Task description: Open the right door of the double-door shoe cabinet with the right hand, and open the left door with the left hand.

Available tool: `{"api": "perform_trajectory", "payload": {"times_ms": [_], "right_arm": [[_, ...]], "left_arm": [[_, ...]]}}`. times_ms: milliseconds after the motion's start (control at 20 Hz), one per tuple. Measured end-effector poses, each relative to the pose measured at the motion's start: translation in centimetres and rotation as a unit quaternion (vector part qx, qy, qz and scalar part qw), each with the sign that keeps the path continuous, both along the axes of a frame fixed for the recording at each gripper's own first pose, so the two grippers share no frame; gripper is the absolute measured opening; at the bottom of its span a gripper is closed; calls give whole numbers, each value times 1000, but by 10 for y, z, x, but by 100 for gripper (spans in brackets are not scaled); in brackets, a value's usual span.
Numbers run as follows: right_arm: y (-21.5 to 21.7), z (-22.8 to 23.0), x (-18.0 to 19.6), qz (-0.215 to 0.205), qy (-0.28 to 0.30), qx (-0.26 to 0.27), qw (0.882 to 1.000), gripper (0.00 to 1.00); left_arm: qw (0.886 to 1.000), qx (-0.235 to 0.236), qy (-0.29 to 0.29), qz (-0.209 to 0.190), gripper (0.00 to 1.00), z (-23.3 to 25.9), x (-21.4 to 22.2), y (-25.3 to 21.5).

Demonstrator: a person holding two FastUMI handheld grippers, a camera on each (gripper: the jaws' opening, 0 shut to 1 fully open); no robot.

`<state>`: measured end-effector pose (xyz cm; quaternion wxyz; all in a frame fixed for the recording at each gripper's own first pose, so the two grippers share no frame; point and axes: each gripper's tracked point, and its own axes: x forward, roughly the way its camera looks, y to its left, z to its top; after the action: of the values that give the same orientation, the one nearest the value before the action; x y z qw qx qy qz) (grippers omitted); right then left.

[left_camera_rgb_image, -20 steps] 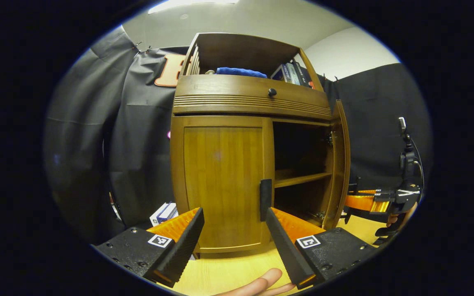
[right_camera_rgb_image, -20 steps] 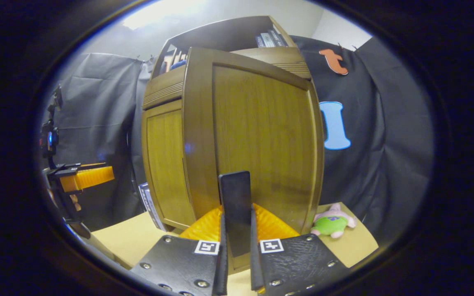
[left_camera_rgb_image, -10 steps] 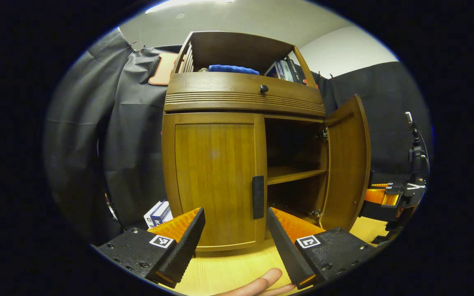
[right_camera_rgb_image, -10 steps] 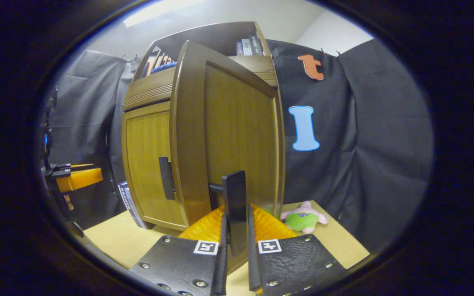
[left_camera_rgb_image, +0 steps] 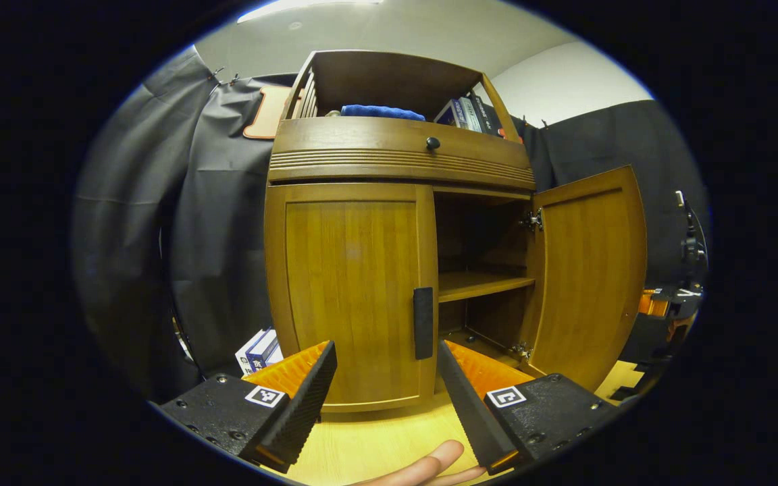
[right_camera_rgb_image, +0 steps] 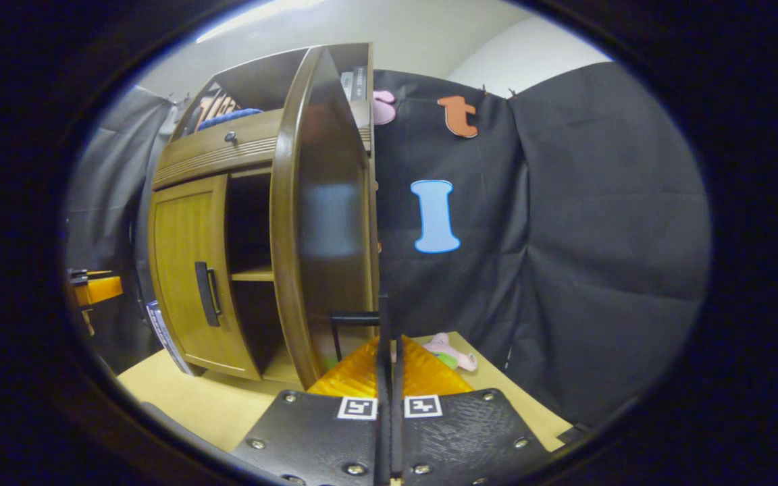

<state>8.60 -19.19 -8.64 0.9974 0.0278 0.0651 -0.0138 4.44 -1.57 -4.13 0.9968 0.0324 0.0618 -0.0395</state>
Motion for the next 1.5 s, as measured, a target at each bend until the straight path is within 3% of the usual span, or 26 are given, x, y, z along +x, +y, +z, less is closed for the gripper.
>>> {"api": "perform_trajectory", "payload": {"times_ms": [150,250,500,600,650,700,750,900,1000,1100,1150,1350,1500], "right_arm": [[-15,-1,4,24,0,4,1000,0],[-24,-2,5,41,-2,6,999,1],[-47,-3,12,89,-11,23,996,1],[-52,-4,15,106,-12,27,994,1],[-53,-4,17,113,-12,27,993,1],[-53,-6,15,118,-12,20,993,2],[-52,-5,15,121,-12,15,992,2],[-47,-7,11,124,-3,20,992,1],[-58,-5,4,99,-9,3,995,2],[-61,0,-17,93,-23,-3,995,36],[-64,3,-30,87,-29,1,996,37],[-87,19,-76,56,-64,9,996,44],[-93,36,-108,44,-81,31,995,71]], "left_arm": [[1000,2,2,-1,96,-3,2,-3],[1000,3,5,-2,93,-7,4,-6],[1000,-6,0,-13,96,-11,11,-22],[1000,-10,0,-18,93,-17,16,-32],[1000,-12,2,-19,96,-22,18,-37],[1000,-10,6,-19,93,-26,21,-42],[1000,-7,8,-20,96,-31,24,-47],[1000,3,13,-19,89,-44,32,-55],[1000,7,17,-18,93,-51,35,-60],[1000,7,16,-14,93,-53,38,-62],[1000,4,14,-14,89,-54,40,-63],[1000,-3,8,7,93,-57,52,-58],[1000,-6,10,23,93,-60,63,-51]]}}
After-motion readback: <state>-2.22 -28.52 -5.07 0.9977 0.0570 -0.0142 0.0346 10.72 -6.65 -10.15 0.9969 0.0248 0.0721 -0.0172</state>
